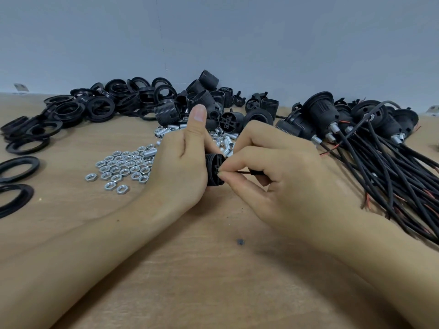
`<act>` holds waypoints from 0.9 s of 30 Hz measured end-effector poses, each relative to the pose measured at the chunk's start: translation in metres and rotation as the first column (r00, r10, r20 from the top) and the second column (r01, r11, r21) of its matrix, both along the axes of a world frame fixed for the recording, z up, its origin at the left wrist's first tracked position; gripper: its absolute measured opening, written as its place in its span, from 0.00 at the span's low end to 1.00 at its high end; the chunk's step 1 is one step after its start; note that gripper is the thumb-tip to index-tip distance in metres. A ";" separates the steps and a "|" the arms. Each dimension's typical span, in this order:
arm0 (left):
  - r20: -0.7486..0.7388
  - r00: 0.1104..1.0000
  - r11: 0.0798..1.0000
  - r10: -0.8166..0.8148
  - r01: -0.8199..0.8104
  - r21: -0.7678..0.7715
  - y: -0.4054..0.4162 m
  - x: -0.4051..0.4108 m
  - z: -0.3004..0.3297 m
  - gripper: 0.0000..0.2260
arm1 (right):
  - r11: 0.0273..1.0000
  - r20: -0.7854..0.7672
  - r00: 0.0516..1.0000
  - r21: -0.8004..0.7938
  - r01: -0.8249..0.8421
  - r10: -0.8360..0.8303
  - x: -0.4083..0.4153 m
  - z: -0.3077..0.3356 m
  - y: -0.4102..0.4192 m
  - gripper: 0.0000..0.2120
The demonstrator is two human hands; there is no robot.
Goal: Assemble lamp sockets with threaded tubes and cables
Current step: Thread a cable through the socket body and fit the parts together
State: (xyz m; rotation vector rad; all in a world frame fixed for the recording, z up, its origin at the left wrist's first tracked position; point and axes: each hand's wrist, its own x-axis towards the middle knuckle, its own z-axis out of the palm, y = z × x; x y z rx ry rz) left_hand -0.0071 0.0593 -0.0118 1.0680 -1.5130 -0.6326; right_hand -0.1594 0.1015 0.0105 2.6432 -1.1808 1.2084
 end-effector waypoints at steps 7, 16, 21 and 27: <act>-0.018 1.000 0.993 0.021 -0.023 -0.116 0.001 0.000 0.002 0.31 | 0.995 0.138 0.988 0.064 -0.080 0.071 -0.001 0.001 -0.001 0.04; -0.162 0.986 0.997 -0.036 0.024 -0.076 0.006 -0.002 0.007 0.31 | 0.994 0.182 0.979 0.042 -0.098 0.089 0.004 0.001 0.000 0.04; -0.162 0.987 0.998 -0.012 0.002 -0.064 0.007 -0.002 0.003 0.31 | 0.995 0.150 0.984 0.010 -0.102 0.099 0.005 0.001 0.002 0.04; -0.131 0.991 1.000 -0.023 0.021 -0.016 0.006 0.003 0.001 0.31 | 0.991 0.101 0.991 0.084 -0.101 0.093 0.007 0.002 0.000 0.05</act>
